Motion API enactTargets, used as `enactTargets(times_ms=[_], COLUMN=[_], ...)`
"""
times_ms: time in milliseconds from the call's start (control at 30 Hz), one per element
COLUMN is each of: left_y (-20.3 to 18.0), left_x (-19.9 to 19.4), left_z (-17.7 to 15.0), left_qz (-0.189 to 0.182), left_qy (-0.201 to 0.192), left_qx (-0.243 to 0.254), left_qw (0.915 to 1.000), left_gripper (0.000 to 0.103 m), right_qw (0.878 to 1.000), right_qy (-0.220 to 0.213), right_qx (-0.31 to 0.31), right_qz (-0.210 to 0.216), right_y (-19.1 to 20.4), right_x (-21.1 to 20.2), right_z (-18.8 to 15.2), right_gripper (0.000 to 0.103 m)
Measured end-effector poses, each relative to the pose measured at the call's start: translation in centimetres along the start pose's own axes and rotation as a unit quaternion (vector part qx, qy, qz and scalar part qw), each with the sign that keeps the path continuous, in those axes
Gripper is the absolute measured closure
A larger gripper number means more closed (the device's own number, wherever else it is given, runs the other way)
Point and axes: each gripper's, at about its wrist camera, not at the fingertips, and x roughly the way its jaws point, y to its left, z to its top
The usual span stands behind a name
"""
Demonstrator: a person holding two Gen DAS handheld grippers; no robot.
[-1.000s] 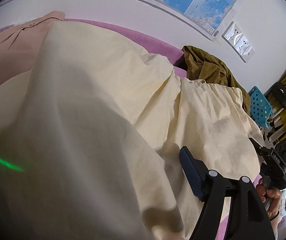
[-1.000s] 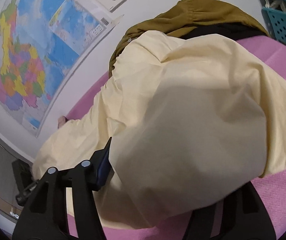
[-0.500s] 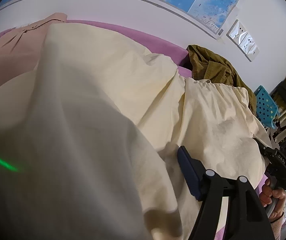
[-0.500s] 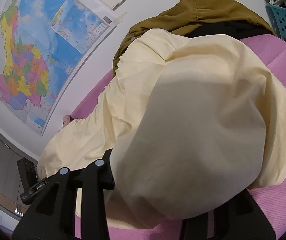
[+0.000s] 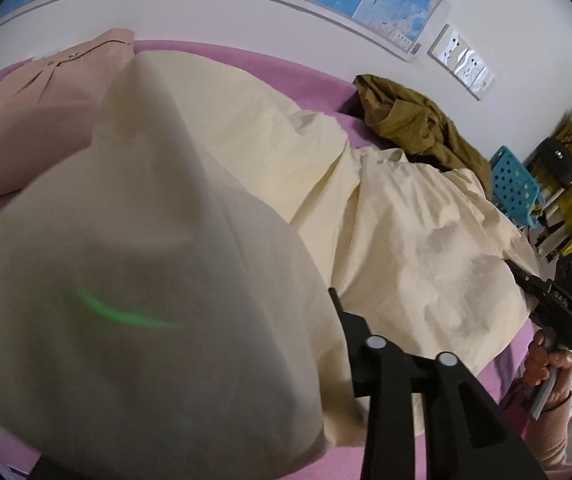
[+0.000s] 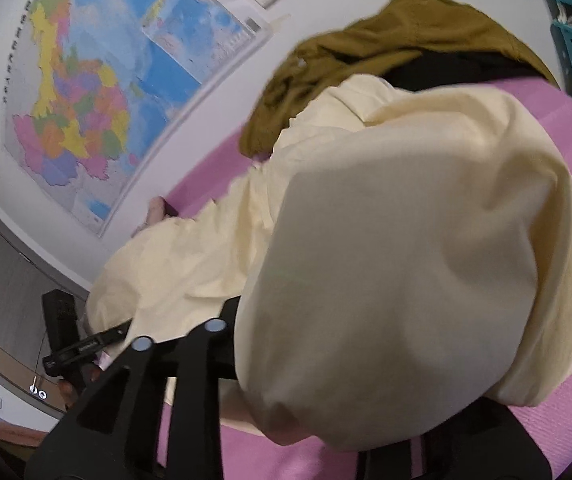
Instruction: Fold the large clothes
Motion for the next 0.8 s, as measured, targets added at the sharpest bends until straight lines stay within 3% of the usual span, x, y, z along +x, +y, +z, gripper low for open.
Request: enactTargets(times_ms=[33,133,167,333,600,633,700,767,800], left_y=[0.1,0.0,0.0,0.4,0.3,0.2,0.3,0.2,0.2], left_x=[0.2,0.6,0.8,1.5,2.2,2.2,2.1,2.2,2.2], left_z=[0.0,0.1,0.2,0.4,0.9,0.8,0.8,0.8,0.8], left_qz=[0.014,0.025,0.029,0.033,0.040,0.042,0.045,0.055,0.058], left_qy=[-0.002,-0.009,-0.008,-0.012,-0.028,-0.031,-0.038,-0.041,-0.041], left_qx=[0.001,0.002,-0.002,-0.012,-0.009,-0.009,-0.011,-0.010,-0.010], left_qw=[0.9999,0.9996,0.9996,0.9993,0.9987,0.9986,0.9982,0.9976,0.9975], left_gripper=[0.057,0.055,0.054,0.043,0.039,0.039,0.039,0.042,0.049], right_qw=[1.000,1.000,1.000,1.000,1.000,1.000,1.000,1.000,1.000], right_qy=[0.002,-0.004,-0.004,-0.005,-0.009,-0.008,-0.009,-0.008,-0.009], right_qx=[0.007,0.012,0.016,0.009,0.006,0.005,0.007,0.006,0.006], right_qz=[-0.001,-0.003,-0.004,-0.005,-0.003,-0.004,-0.006,-0.002,0.003], right_y=[-0.3,-0.5,-0.5,0.0,0.1,0.1,0.0,0.0,0.1], right_x=[0.2,0.6,0.9,2.2,3.2,3.3,3.5,3.7,3.6], right_z=[0.0,-0.2,-0.2,-0.2,0.3,0.5,0.6,0.7,0.8], right_gripper=[0.065,0.058,0.051,0.048,0.048,0.050,0.068,0.077,0.081])
